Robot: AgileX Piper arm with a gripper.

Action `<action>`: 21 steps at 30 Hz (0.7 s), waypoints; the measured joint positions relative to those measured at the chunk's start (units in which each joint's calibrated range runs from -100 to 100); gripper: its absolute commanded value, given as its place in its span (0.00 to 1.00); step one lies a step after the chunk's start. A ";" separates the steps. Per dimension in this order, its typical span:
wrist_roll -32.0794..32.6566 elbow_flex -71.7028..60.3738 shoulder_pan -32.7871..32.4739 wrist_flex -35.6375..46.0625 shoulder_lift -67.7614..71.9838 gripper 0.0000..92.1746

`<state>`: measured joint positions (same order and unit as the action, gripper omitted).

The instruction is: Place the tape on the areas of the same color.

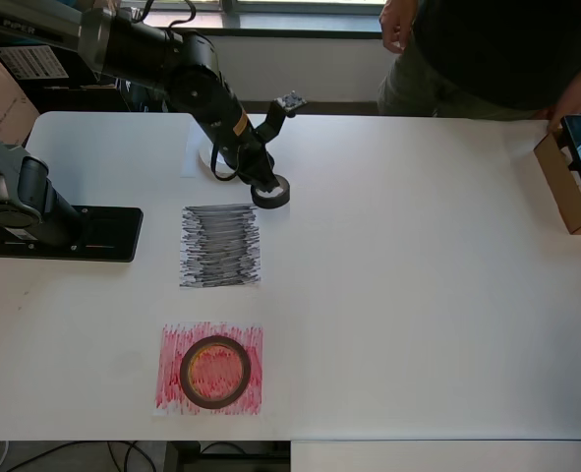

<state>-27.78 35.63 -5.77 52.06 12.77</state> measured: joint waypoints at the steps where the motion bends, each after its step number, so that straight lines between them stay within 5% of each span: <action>1: -0.90 1.98 0.24 -1.14 -1.18 0.00; 21: -14.59 28.23 4.74 -20.91 -13.86 0.00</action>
<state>-42.36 63.86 -1.04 31.15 -1.09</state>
